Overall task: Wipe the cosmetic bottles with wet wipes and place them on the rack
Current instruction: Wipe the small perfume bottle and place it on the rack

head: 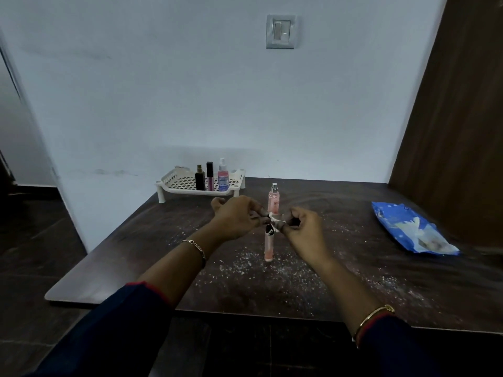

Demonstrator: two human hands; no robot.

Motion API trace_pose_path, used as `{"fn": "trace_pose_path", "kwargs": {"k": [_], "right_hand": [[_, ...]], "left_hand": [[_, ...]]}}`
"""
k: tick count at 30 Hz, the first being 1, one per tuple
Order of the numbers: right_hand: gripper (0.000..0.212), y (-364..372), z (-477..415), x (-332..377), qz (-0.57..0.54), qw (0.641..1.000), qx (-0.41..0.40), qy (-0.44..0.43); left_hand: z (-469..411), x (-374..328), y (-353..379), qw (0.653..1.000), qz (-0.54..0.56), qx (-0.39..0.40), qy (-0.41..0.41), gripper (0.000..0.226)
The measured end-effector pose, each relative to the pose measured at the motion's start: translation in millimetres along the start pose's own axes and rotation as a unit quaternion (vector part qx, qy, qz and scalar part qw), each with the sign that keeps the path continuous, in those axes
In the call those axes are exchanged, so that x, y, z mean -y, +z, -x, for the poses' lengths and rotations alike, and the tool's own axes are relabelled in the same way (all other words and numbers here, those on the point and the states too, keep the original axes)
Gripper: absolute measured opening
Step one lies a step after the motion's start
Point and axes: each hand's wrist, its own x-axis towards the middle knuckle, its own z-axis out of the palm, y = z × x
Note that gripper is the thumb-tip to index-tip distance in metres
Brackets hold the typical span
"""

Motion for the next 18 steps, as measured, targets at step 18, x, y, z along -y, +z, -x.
{"fn": "trace_pose_path", "kwargs": {"k": [18], "right_hand": [[0.010,43.9,27.7,-0.3,-0.099,0.989,-0.086,0.070]], "left_hand": [[11.4,9.3,-5.2,0.999,0.027,-0.030,-0.016,0.018]]}}
